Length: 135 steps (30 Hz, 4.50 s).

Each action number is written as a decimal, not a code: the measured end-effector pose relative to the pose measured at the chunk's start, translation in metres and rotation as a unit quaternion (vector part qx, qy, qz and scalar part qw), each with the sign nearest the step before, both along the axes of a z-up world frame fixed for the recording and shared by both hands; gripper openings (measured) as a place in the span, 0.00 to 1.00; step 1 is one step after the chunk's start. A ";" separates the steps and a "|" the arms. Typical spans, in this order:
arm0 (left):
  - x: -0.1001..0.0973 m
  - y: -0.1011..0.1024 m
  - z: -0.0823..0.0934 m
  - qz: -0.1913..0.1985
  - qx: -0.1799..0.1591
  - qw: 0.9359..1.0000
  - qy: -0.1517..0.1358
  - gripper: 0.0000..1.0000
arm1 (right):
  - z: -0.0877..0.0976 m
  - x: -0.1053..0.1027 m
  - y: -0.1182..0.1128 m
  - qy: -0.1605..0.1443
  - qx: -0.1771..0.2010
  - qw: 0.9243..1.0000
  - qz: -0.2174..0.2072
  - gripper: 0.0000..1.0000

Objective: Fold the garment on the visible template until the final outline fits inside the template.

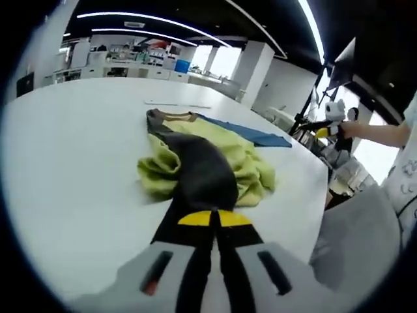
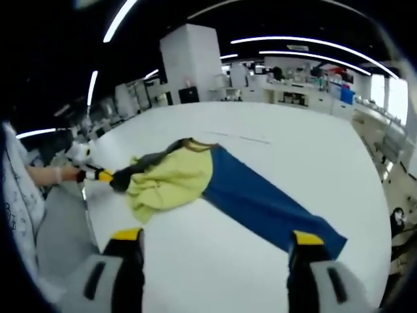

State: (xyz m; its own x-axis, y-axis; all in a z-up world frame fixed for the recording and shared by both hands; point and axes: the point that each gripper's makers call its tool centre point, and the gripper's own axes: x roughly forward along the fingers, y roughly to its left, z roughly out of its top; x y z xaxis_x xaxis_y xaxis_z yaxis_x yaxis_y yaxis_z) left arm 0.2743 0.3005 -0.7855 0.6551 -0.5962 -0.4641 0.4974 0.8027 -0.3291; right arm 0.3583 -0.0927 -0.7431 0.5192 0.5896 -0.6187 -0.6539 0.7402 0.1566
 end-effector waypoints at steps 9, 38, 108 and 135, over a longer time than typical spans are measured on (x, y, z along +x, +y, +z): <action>0.013 0.027 0.030 0.009 0.011 0.999 -0.031 0.00 | -0.004 -0.004 0.001 0.007 -0.002 1.000 0.002 0.92; 0.044 0.162 0.030 0.077 0.123 0.989 0.021 0.00 | -0.006 -0.010 -0.002 0.012 0.006 1.000 -0.020 0.91; 0.020 0.182 -0.036 -0.068 0.311 0.948 -0.001 0.23 | -0.012 -0.018 -0.006 0.026 0.011 0.997 -0.068 0.91; 0.018 0.231 -0.052 -0.007 0.315 0.947 0.057 0.00 | -0.010 -0.018 -0.007 0.027 0.018 0.997 -0.073 0.91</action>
